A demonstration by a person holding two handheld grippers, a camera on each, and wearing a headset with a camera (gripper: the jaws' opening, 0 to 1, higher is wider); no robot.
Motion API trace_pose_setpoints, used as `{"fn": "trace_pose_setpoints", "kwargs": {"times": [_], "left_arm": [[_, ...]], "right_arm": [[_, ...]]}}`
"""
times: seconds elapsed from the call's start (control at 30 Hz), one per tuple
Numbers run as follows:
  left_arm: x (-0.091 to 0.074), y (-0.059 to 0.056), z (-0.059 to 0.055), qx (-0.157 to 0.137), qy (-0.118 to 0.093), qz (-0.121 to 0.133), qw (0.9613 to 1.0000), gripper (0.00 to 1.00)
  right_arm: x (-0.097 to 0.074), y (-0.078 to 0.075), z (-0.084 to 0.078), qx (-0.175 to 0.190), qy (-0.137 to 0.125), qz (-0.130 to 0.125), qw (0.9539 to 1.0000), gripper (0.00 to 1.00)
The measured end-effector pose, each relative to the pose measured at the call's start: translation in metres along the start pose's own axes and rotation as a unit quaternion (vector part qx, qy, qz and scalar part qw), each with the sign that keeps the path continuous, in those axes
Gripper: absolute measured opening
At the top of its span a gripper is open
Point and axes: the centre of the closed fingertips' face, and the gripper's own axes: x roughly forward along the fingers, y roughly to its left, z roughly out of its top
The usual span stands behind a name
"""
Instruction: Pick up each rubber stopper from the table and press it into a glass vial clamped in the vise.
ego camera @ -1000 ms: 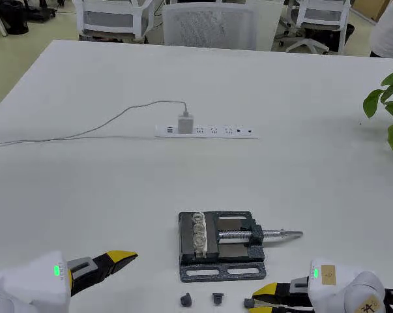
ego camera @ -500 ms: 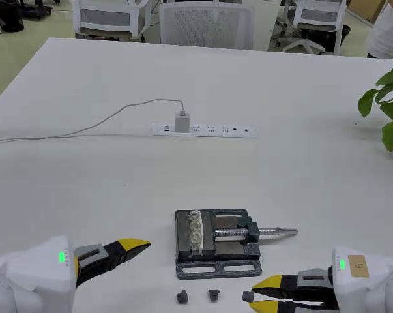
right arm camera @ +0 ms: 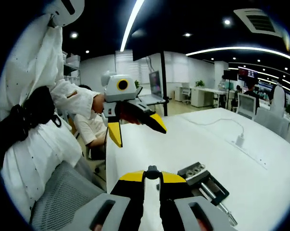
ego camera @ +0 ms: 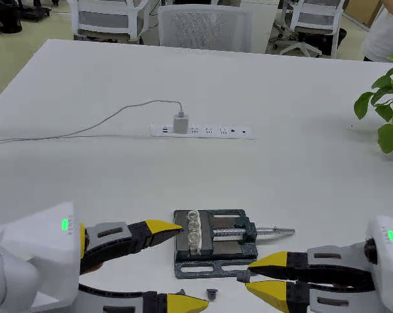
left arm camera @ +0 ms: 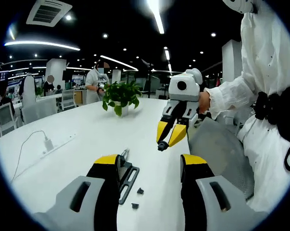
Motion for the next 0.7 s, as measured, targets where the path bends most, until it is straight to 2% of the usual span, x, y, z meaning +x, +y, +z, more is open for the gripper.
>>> {"fn": "trace_pose_setpoints", "kwargs": {"times": [0.27,0.37,0.7], "left_arm": [[0.001,-0.011,0.023,0.002,-0.024,-0.027,0.9993,0.33],[0.003,-0.017,0.027,0.002,-0.027,-0.040,0.9988,0.28],[0.006,-0.031,0.044,0.006,-0.042,-0.070,0.9966,0.18]], "right_arm": [[-0.008,0.012,0.033,-0.013,-0.030,0.011,0.9994,0.06],[-0.009,0.015,0.040,-0.018,-0.033,0.014,0.9992,0.06],[-0.012,0.025,0.056,-0.023,-0.047,0.025,0.9983,0.06]]}}
